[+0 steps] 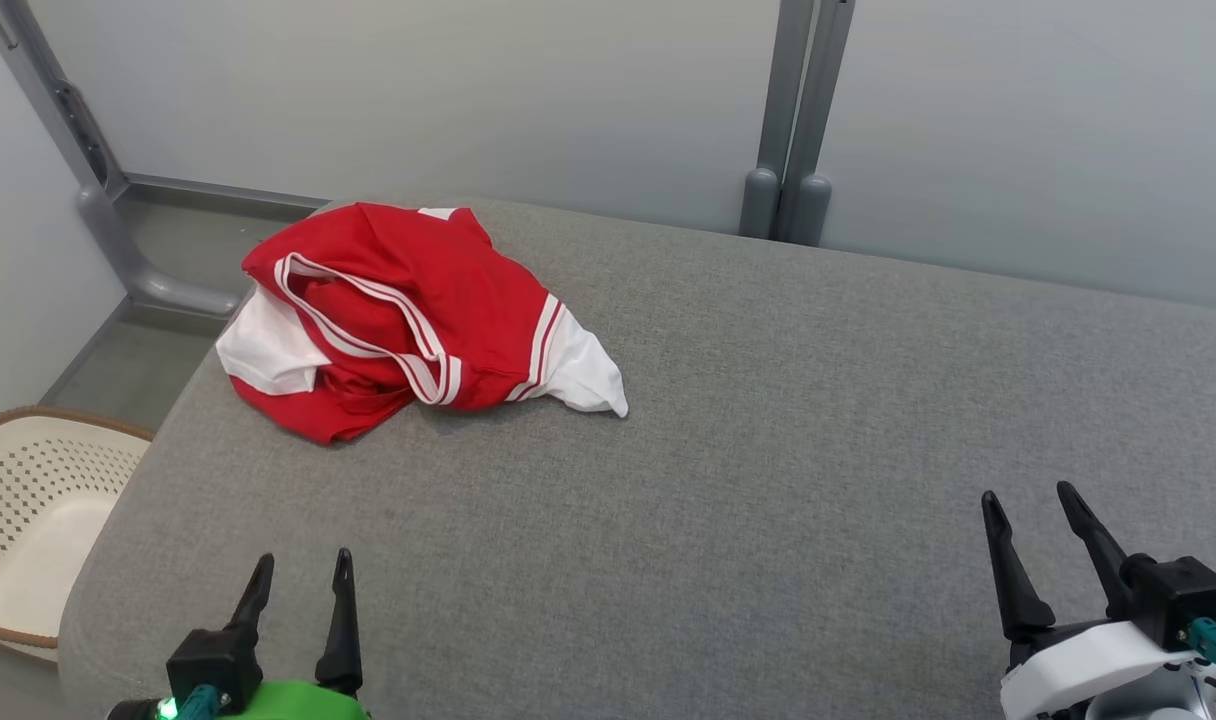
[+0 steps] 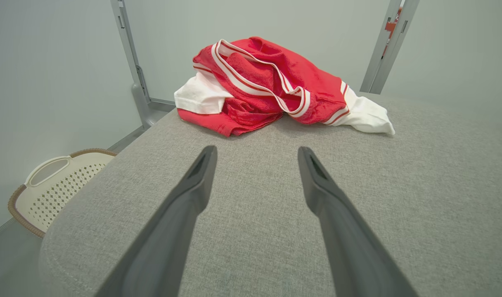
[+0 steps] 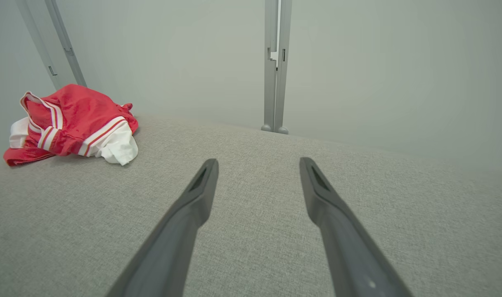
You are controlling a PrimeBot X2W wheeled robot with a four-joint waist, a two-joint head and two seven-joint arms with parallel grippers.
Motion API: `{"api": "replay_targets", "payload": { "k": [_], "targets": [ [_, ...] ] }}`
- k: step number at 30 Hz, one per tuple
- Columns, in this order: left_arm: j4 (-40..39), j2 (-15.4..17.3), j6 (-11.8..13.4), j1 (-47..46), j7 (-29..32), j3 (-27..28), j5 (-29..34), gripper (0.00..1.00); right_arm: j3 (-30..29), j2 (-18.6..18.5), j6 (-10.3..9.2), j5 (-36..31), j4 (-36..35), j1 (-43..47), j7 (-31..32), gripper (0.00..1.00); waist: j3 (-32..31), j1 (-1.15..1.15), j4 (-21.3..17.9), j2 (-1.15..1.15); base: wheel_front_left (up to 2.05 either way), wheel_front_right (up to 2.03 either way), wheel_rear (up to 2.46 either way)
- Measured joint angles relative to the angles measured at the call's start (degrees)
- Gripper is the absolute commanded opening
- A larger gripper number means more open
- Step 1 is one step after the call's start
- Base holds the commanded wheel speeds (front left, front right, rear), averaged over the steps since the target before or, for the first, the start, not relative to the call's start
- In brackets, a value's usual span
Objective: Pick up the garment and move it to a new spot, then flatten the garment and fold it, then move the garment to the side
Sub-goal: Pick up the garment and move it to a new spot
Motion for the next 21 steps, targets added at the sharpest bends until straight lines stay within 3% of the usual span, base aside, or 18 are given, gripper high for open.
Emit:
{"api": "replay_targets", "payload": {
  "k": [6,13,21],
  "targets": [
    [3.97,0.04,-0.23,-7.36,0.69,-4.9,-1.0,1.0,0.64,-1.38,0.0,0.23,-0.23,-0.41,0.0,1.0,1.7,0.0,0.0,0.0,0.0,0.0,0.0],
    [12.33,0.02,-0.1,-25.22,8.98,-11.28,-5.02,1.0,1.52,-5.32,0.0,1.57,-1.67,-5.94,0.0,1.0,7.38,0.0,-0.92,0.0,0.0,0.0,0.0],
    [25.7,0.93,5.66,-38.02,14.86,-11.26,-4.72,1.0,2.13,-7.12,0.0,2.68,-2.36,-10.14,0.0,1.0,15.86,0.0,-4.7,0.0,0.0,0.0,0.0]
  ]
}}
